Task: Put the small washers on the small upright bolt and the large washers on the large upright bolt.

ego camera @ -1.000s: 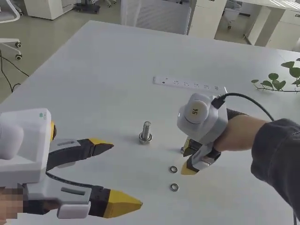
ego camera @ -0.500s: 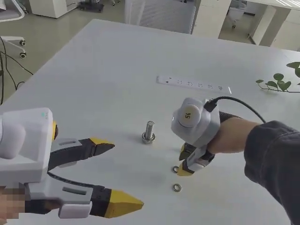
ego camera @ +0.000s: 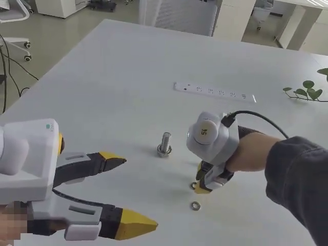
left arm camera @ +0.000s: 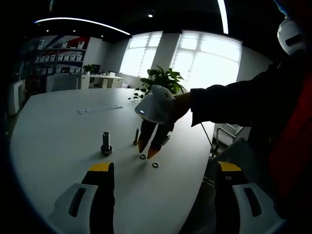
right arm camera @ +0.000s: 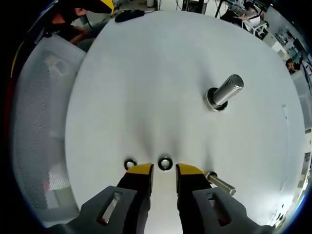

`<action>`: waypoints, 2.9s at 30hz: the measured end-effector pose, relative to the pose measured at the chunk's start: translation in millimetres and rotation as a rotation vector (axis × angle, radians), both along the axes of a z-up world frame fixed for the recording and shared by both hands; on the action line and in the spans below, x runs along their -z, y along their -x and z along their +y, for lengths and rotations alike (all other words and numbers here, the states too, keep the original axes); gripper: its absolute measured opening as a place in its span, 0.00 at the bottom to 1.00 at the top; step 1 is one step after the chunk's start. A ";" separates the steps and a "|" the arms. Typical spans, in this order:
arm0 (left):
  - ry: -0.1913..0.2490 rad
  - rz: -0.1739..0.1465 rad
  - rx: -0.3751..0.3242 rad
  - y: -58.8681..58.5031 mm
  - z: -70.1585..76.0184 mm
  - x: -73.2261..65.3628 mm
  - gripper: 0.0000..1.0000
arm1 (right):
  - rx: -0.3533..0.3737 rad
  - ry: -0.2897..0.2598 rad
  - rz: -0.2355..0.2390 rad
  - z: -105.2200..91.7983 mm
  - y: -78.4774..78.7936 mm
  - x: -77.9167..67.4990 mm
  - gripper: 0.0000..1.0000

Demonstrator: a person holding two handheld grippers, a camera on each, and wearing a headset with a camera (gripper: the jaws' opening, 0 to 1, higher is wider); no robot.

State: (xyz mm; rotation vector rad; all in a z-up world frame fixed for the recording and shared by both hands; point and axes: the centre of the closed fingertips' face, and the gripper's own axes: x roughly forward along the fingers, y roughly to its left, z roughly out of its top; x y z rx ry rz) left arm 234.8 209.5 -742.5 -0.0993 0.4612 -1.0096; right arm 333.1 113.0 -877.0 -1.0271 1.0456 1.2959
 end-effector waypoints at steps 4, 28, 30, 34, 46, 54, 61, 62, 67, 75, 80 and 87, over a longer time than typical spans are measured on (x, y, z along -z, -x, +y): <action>-0.001 0.002 -0.001 0.1 0.6 0.8 0.85 | -0.006 0.003 0.001 0.8 0.2 1.9 0.20; 0.003 0.007 -0.005 0.4 2.1 3.2 0.85 | -0.035 0.011 -0.025 2.1 -1.7 3.5 0.15; 0.003 0.007 -0.005 0.6 2.3 3.3 0.85 | -0.039 0.011 -0.026 2.5 -1.0 3.5 0.14; 0.005 0.008 -0.006 0.8 2.1 3.3 0.85 | -0.034 0.006 -0.028 2.4 -1.0 3.6 0.14; 0.006 0.009 -0.008 -0.4 2.3 3.5 0.85 | -0.029 0.009 -0.022 -0.4 -2.1 2.2 0.14; 0.005 0.007 -0.003 -0.3 1.1 2.7 0.85 | -0.021 0.019 -0.016 -8.0 -1.3 -1.2 0.14; 0.005 0.003 0.005 -0.1 -0.7 1.2 0.85 | -0.004 0.027 -0.014 -20.4 -0.8 -5.4 0.14; 0.004 0.002 0.006 -0.2 -0.9 1.1 0.85 | -0.002 0.029 -0.014 -22.0 -0.8 -6.2 0.14; 0.004 0.003 0.011 0.0 -2.3 0.7 0.85 | 0.015 0.033 -0.016 -31.5 -1.9 -11.0 0.14; 0.002 0.001 0.023 -0.1 -5.6 0.0 0.85 | 0.045 0.035 -0.028 -44.5 -6.6 -19.1 0.14; 0.002 -0.001 0.026 0.6 -6.1 -0.5 0.85 | 0.064 0.038 -0.038 -52.5 -10.6 -23.3 0.14; 0.000 -0.005 0.026 2.0 -6.3 -1.1 0.85 | 0.077 0.038 -0.058 -58.3 -15.5 -34.2 0.14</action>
